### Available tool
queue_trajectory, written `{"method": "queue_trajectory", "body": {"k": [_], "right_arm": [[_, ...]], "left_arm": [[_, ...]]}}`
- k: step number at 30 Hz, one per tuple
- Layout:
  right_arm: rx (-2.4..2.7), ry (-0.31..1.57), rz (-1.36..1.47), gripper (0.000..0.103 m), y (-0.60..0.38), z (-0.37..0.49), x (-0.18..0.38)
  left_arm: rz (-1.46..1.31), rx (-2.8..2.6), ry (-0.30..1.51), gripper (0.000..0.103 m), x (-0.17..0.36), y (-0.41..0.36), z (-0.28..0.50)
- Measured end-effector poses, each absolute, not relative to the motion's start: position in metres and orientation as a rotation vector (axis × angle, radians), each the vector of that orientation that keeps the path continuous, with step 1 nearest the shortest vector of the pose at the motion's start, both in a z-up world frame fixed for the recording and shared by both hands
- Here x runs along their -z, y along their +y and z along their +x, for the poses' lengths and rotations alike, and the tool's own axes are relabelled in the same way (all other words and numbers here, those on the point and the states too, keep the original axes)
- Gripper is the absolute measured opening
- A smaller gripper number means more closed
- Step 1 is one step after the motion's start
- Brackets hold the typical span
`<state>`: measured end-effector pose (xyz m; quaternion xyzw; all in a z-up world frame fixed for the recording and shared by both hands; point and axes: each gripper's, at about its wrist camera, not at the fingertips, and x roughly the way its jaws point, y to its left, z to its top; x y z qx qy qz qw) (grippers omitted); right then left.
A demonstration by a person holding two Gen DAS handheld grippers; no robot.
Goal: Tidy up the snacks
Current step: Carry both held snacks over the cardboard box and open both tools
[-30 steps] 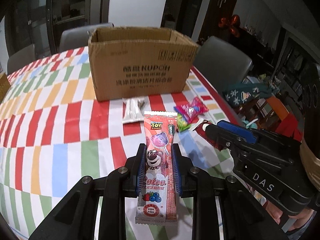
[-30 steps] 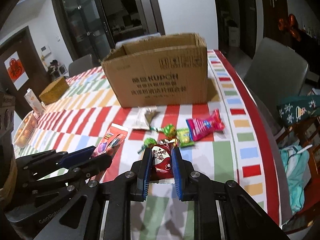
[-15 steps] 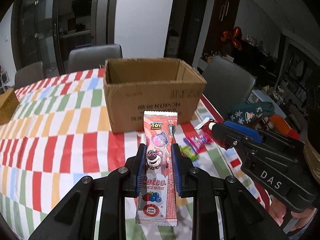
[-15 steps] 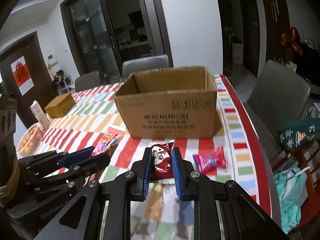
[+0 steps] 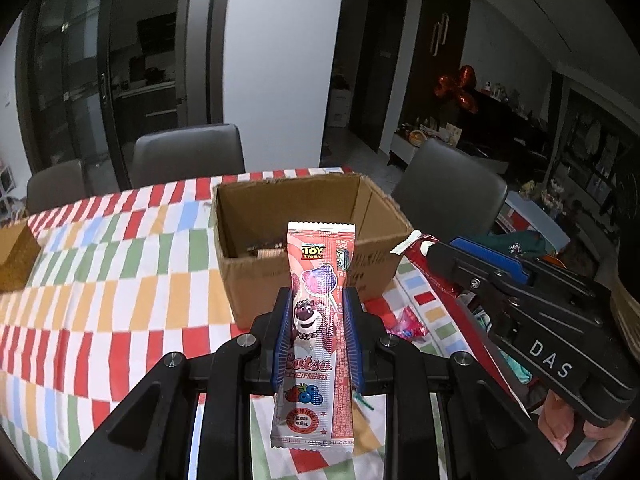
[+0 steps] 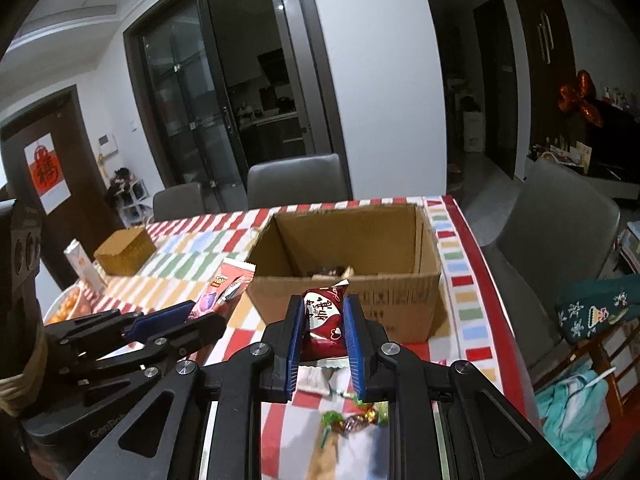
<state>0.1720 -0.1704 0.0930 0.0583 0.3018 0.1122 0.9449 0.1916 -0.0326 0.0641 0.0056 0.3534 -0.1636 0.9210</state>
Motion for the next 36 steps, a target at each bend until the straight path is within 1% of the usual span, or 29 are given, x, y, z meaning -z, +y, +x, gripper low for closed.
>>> {"method": "queue_trajectory", "body": {"k": [10, 17, 28, 30, 31, 32, 34, 35, 36], "right_arm": [[-0.210, 0.637, 0.095, 0.022, -0.173, 0.221, -0.097], [-0.201, 0.651, 0.075, 0.022, -0.176, 0.265, -0.092], [-0.195, 0.685, 0.042, 0.022, -0.171, 0.312, -0.076], [-0.195, 0.691, 0.042, 0.022, -0.171, 0.317, -0.073], [-0.190, 0.695, 0.043, 0.022, -0.171, 0.320, -0.071], [-0.186, 0.696, 0.043, 0.022, -0.172, 0.321, -0.069], [-0.165, 0.692, 0.043, 0.029, -0.173, 0.323, -0.068], [-0.150, 0.692, 0.036, 0.036, -0.173, 0.322, -0.067], [-0.142, 0.685, 0.027, 0.038, -0.173, 0.319, -0.068]], "left_arm": [[0.047, 0.325, 0.725, 0.025, -0.078, -0.039, 0.242], [0.058, 0.320, 0.736, 0.025, -0.071, -0.043, 0.292], [0.071, 0.303, 0.748, 0.025, -0.057, -0.048, 0.342], [0.075, 0.303, 0.751, 0.026, -0.055, -0.051, 0.346], [0.075, 0.302, 0.753, 0.030, -0.055, -0.051, 0.348], [0.074, 0.294, 0.753, 0.036, -0.054, -0.051, 0.349], [0.071, 0.286, 0.749, 0.039, -0.053, -0.048, 0.348], [0.073, 0.287, 0.750, 0.040, -0.053, -0.047, 0.345], [0.078, 0.286, 0.748, 0.041, -0.052, -0.046, 0.341]]}}
